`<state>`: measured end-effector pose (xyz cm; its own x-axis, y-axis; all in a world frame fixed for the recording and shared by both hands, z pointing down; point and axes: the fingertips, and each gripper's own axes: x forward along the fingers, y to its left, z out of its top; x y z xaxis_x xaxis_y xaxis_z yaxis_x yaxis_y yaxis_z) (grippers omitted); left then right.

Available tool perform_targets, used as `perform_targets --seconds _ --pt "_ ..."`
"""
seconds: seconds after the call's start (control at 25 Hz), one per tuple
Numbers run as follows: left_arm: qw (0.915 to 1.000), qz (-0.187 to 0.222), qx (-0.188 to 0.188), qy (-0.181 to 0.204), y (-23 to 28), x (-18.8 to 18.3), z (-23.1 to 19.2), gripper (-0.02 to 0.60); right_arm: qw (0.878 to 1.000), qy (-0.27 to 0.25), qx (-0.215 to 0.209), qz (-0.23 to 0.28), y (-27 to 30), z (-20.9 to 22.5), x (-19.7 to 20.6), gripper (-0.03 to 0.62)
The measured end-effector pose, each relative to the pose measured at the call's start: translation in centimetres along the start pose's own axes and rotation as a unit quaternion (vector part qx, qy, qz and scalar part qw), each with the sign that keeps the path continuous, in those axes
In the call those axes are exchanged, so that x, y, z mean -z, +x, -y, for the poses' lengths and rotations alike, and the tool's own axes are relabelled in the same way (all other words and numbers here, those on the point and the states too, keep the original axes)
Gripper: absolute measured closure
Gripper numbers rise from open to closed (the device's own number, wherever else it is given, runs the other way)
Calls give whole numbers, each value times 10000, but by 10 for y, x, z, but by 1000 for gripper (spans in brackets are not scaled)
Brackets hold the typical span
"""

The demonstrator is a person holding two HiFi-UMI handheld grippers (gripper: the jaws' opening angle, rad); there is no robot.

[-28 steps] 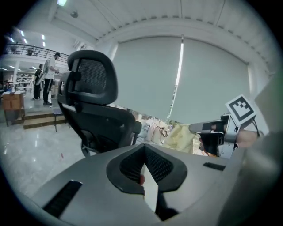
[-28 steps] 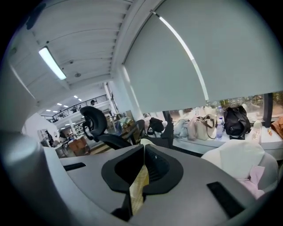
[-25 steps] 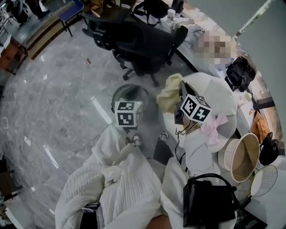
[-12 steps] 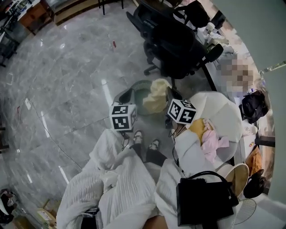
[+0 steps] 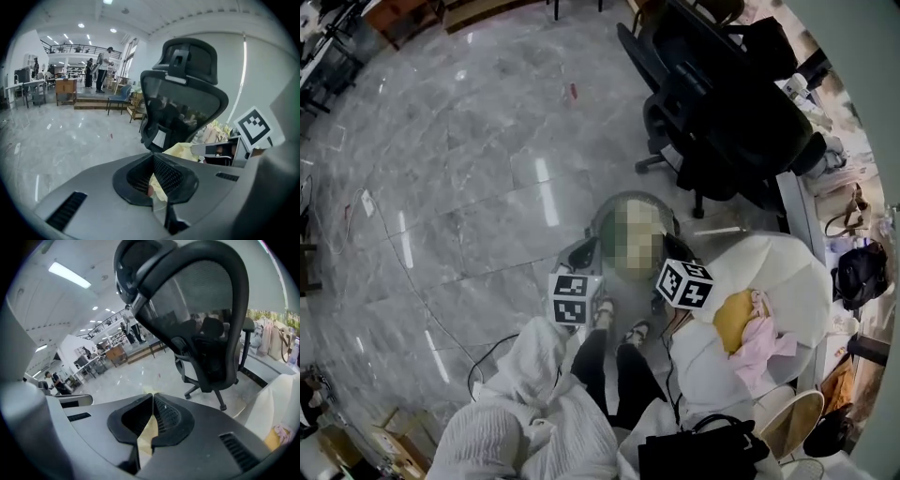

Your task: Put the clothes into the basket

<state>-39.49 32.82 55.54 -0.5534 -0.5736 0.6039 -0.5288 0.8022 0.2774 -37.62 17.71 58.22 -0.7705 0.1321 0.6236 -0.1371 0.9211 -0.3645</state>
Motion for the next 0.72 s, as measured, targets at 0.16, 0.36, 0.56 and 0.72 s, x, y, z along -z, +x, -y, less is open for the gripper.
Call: perform_targets --seconds 0.16,0.36,0.56,0.72 --pt "9997 -257 59 -5 55 51 -16 578 9998 166 79 -117 57 27 45 568" --pt "9985 -535 29 -100 106 103 -30 578 9989 454 47 -134 106 56 73 568" --pt "9967 -701 -61 -399 117 127 -37 578 9991 302 34 -282 120 62 87 566" --pt "9966 -738 -36 -360 119 125 -34 578 9991 169 227 -320 118 71 94 411"
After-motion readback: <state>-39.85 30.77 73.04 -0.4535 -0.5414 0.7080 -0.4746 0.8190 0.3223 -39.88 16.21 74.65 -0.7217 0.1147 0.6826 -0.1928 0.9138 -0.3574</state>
